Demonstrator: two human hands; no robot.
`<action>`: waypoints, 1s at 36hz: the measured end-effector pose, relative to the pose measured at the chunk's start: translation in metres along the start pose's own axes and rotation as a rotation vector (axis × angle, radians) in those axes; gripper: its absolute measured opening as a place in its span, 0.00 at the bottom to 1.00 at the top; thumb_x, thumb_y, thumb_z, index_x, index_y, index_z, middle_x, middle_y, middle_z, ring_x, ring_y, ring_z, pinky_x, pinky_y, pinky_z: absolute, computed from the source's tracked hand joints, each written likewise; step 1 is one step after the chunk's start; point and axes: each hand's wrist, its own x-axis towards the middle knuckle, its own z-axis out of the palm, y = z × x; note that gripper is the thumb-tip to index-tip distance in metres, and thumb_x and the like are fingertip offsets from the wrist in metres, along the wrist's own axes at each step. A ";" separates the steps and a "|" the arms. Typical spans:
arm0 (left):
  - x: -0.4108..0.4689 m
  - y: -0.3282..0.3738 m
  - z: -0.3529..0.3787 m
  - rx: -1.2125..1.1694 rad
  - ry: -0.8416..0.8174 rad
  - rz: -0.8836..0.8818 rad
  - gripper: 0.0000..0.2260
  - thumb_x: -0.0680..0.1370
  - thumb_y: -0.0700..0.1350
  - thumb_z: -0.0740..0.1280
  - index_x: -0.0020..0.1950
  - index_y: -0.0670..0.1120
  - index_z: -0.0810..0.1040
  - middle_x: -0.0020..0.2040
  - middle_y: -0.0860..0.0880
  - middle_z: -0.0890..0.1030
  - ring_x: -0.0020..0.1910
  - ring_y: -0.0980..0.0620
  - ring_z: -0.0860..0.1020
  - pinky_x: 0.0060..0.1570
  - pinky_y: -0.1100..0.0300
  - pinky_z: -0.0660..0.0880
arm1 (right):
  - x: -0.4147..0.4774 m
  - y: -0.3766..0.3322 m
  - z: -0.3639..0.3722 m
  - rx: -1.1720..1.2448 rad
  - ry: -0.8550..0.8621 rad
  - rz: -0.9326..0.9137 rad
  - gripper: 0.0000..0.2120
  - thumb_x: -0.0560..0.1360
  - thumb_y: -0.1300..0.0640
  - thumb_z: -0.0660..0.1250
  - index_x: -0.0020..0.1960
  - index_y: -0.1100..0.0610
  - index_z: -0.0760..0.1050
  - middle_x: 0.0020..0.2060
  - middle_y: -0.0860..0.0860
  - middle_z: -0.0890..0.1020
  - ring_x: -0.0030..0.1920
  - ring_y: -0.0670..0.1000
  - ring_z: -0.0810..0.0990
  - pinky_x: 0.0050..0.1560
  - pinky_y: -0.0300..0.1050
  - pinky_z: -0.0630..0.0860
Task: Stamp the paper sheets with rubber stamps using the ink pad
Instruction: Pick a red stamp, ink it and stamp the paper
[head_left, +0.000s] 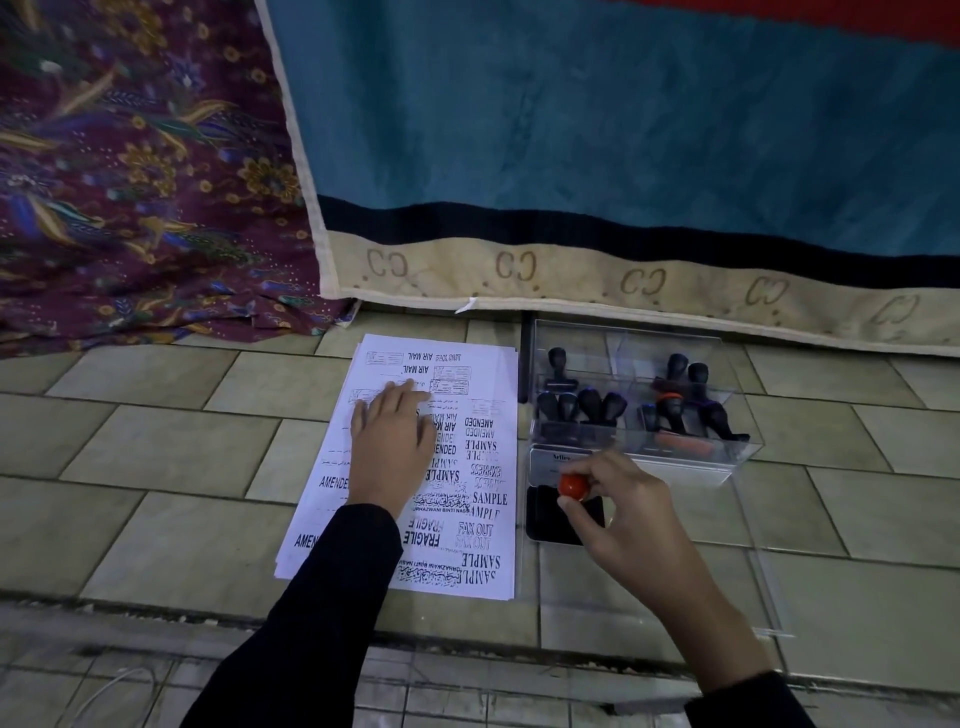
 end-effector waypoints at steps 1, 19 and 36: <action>0.000 0.000 0.000 -0.003 0.001 0.000 0.14 0.78 0.46 0.59 0.63 0.50 0.73 0.70 0.51 0.70 0.73 0.51 0.62 0.73 0.46 0.51 | -0.001 -0.001 0.001 -0.005 0.001 -0.006 0.10 0.70 0.61 0.72 0.50 0.54 0.78 0.42 0.44 0.77 0.43 0.42 0.78 0.46 0.39 0.77; 0.000 0.001 -0.002 -0.017 -0.012 -0.001 0.14 0.79 0.45 0.58 0.64 0.49 0.73 0.71 0.50 0.69 0.73 0.52 0.60 0.73 0.47 0.49 | -0.004 -0.004 0.002 0.010 0.030 0.067 0.11 0.68 0.63 0.75 0.48 0.55 0.80 0.42 0.44 0.80 0.42 0.43 0.80 0.46 0.38 0.80; -0.002 0.000 -0.004 0.012 -0.025 0.013 0.14 0.79 0.46 0.58 0.64 0.50 0.73 0.71 0.50 0.69 0.73 0.51 0.61 0.73 0.47 0.50 | 0.117 -0.039 0.013 0.056 0.049 -0.015 0.12 0.72 0.61 0.70 0.56 0.58 0.77 0.51 0.56 0.80 0.47 0.54 0.81 0.53 0.50 0.79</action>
